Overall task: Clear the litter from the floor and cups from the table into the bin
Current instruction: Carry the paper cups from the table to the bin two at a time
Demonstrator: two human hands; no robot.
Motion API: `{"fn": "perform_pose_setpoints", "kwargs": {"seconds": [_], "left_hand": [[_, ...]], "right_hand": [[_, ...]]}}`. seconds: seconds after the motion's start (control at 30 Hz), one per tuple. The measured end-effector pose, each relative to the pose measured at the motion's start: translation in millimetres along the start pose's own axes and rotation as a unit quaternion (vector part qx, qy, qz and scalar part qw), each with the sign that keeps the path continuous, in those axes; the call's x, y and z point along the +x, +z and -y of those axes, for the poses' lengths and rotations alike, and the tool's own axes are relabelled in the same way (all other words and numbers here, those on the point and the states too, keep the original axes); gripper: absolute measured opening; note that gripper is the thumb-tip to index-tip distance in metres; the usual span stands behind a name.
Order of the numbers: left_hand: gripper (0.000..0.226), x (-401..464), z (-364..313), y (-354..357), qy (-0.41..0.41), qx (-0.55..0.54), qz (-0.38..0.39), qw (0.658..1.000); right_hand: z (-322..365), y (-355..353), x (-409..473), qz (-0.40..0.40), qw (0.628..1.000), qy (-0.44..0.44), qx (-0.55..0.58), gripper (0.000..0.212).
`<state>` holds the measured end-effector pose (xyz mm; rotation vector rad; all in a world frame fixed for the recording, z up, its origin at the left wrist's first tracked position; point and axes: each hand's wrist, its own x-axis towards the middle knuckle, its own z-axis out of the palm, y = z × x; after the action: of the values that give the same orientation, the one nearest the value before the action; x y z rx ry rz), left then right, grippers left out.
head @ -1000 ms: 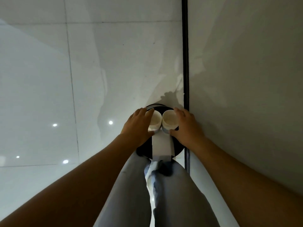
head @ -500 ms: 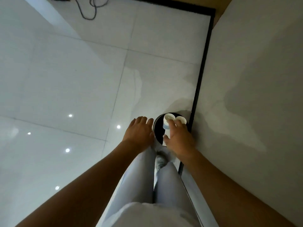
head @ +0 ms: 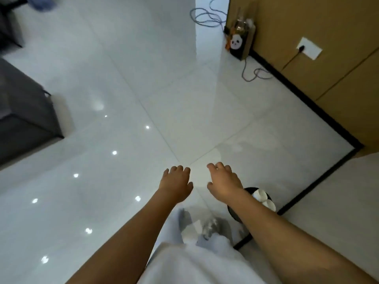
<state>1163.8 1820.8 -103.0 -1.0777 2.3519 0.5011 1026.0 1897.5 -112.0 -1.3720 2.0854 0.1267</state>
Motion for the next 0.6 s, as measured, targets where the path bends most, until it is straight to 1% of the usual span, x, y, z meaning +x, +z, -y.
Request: {"fn": "perform_pose_setpoints", "kwargs": {"seconds": [0.1, 0.23, 0.37, 0.6], "left_hand": [[0.046, -39.6, 65.2, -1.0, -0.076, -0.059, -0.029, 0.995], [0.047, -83.8, 152.0, 8.4, -0.162, -0.115, -0.067, 0.978], [0.047, -135.6, 248.6, 27.8, -0.227, -0.161, -0.079, 0.957], [0.046, -237.2, 412.1, 71.7, -0.321, -0.216, -0.065, 0.92]], "right_hand": [[75.0, -8.8, 10.0, 0.005, 0.995, -0.079, -0.055, 0.053], [178.2, -4.3, 25.6, 0.02, 0.98, -0.163, -0.112, 0.053], [297.2, 21.2, 33.3, 0.041, 0.958, -0.236, -0.155, 0.054], [492.1, 92.7, 27.5, 0.086, 0.925, -0.321, -0.187, 0.054]]}}
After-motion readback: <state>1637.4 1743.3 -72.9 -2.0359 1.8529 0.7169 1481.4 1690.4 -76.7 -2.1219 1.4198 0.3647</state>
